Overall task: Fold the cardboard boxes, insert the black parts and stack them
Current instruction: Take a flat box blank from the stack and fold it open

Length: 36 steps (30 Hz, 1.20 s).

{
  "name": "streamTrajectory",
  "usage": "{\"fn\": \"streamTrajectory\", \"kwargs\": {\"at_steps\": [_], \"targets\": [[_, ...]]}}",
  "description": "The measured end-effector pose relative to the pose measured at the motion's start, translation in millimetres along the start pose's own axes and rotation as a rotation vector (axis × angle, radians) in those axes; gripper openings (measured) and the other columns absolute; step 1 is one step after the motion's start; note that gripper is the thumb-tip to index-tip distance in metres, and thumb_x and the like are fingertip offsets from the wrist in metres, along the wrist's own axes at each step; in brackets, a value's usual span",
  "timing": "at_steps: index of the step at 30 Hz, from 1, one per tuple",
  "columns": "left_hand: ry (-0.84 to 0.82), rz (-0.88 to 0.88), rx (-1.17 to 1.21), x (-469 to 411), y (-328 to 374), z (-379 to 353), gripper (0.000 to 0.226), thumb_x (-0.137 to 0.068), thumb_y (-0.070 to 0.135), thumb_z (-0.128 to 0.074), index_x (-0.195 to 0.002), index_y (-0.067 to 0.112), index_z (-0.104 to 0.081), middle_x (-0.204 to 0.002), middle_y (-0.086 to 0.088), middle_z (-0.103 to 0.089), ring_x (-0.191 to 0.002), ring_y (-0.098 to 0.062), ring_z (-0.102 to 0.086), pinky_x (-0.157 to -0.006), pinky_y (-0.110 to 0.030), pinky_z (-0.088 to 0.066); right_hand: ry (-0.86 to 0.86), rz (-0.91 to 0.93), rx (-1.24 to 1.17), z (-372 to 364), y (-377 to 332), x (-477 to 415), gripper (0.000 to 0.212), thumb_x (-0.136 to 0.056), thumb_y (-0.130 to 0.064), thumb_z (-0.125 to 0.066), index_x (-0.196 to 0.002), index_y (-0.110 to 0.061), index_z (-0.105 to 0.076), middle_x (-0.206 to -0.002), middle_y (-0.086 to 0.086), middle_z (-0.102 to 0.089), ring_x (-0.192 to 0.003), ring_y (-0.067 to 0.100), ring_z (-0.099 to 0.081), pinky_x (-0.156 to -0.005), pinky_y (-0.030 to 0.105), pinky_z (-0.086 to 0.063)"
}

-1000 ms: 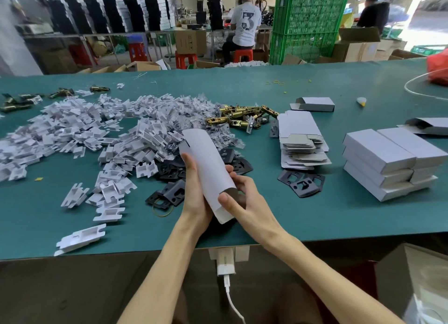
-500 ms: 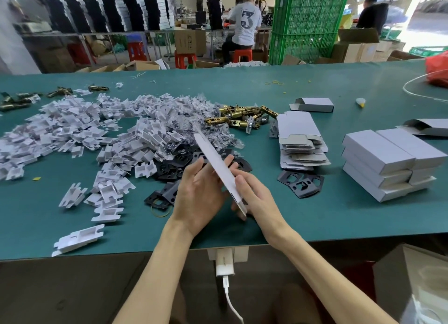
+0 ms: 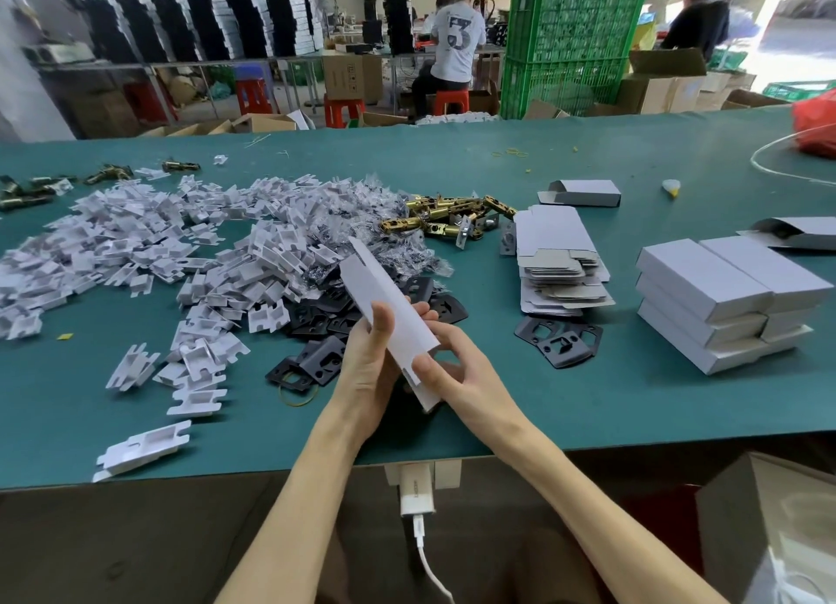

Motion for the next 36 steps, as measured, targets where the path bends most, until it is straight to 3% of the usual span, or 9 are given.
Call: {"fn": "streamTrajectory", "kwargs": {"at_steps": [4,6,8,11,14,19,24,29,36], "targets": [[0.02,-0.027,-0.06,-1,-5,-2,0.097,-0.039,0.096,-0.073,-0.102,0.022,-0.076,-0.105,-0.007,-0.078,-0.1,-0.027,-0.076,-0.083,-0.049,-0.063,0.018,-0.008,0.056,0,6,1,0.074,-0.073,-0.071,-0.074,-0.132,-0.031,-0.053,-0.117,0.0,-0.07,-0.091,0.018,-0.075,-0.086,0.047,-0.06],[-0.041,-0.007,-0.038,0,-5,-10,0.09,-0.045,0.097,-0.07,-0.098,0.024,-0.077,-0.096,-0.007,-0.077,-0.086,-0.034,-0.073,-0.065,-0.051,-0.061,0.049,-0.011,0.019,3,5,0,0.066,-0.078,-0.063,-0.072,-0.132,-0.028,-0.055,-0.109,0.002,-0.073,-0.084,0.021,-0.076,-0.077,0.047,-0.062],[-0.138,0.018,0.007,2,-4,-20,0.099,-0.061,0.091,-0.068,-0.114,0.006,-0.067,-0.093,-0.019,-0.069,-0.076,-0.042,-0.06,-0.056,-0.049,-0.05,0.067,-0.027,-0.068,5,5,1,0.058,-0.084,-0.057,-0.065,-0.127,-0.02,-0.058,-0.095,0.011,-0.076,-0.075,0.031,-0.075,-0.062,0.042,-0.06],[-0.052,0.054,0.026,0,-4,-12,0.089,-0.079,0.061,-0.08,-0.131,-0.006,-0.053,-0.103,-0.025,-0.062,-0.086,-0.042,-0.059,-0.062,-0.045,-0.046,0.085,-0.054,-0.201,10,3,2,0.047,-0.091,-0.049,-0.061,-0.117,-0.009,-0.06,-0.094,0.016,-0.074,-0.077,0.041,-0.074,-0.06,0.043,-0.06],[0.005,0.057,0.017,-1,-6,-3,0.061,-0.088,0.039,-0.077,-0.133,0.001,-0.059,-0.116,-0.025,-0.071,-0.098,-0.036,-0.068,-0.07,-0.043,-0.057,0.09,-0.075,-0.23,13,5,2,0.059,-0.089,-0.052,-0.061,-0.113,0.002,-0.062,-0.106,0.026,-0.068,-0.09,0.046,-0.07,-0.077,0.055,-0.057],[0.034,0.014,0.044,-3,-6,3,0.045,-0.091,0.018,-0.071,-0.131,0.0,-0.062,-0.125,-0.022,-0.071,-0.109,-0.034,-0.07,-0.098,-0.048,-0.058,0.174,-0.12,-0.276,23,15,2,0.052,-0.085,-0.045,-0.066,-0.098,0.006,-0.066,-0.088,0.011,-0.068,-0.083,0.025,-0.062,-0.077,0.045,-0.046],[0.063,-0.023,0.028,-6,-6,7,0.035,-0.089,0.014,-0.072,-0.121,0.001,-0.067,-0.117,-0.018,-0.075,-0.101,-0.027,-0.073,-0.083,-0.035,-0.062,0.233,-0.087,-0.265,29,13,1,0.046,-0.092,-0.043,-0.069,-0.1,0.002,-0.068,-0.102,0.027,-0.069,-0.086,0.028,-0.064,-0.077,0.047,-0.05],[0.08,-0.01,-0.089,-7,-15,6,0.031,-0.105,0.028,-0.056,-0.119,0.003,-0.068,-0.114,-0.014,-0.077,-0.102,-0.028,-0.073,-0.093,-0.046,-0.059,0.307,-0.041,-0.139,48,9,-6,0.039,-0.102,-0.034,-0.059,-0.096,0.004,-0.066,-0.083,0.015,-0.067,-0.075,0.021,-0.058,-0.069,0.04,-0.045],[0.054,-0.034,-0.168,-9,-17,4,0.028,-0.108,0.028,-0.051,-0.117,0.009,-0.069,-0.113,-0.011,-0.078,-0.103,-0.028,-0.074,-0.091,-0.045,-0.06,0.248,-0.104,-0.219,55,25,-8,0.032,-0.1,-0.03,-0.063,-0.089,-0.002,-0.073,-0.084,0.009,-0.073,-0.073,0.021,-0.063,-0.065,0.034,-0.047]]}}
Point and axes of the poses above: each hand's wrist, its own x-axis away from the middle knuckle, its own z-axis out of the back of the hand, y = z × x, the point moved 9 cm from there along -x, towards the middle knuckle
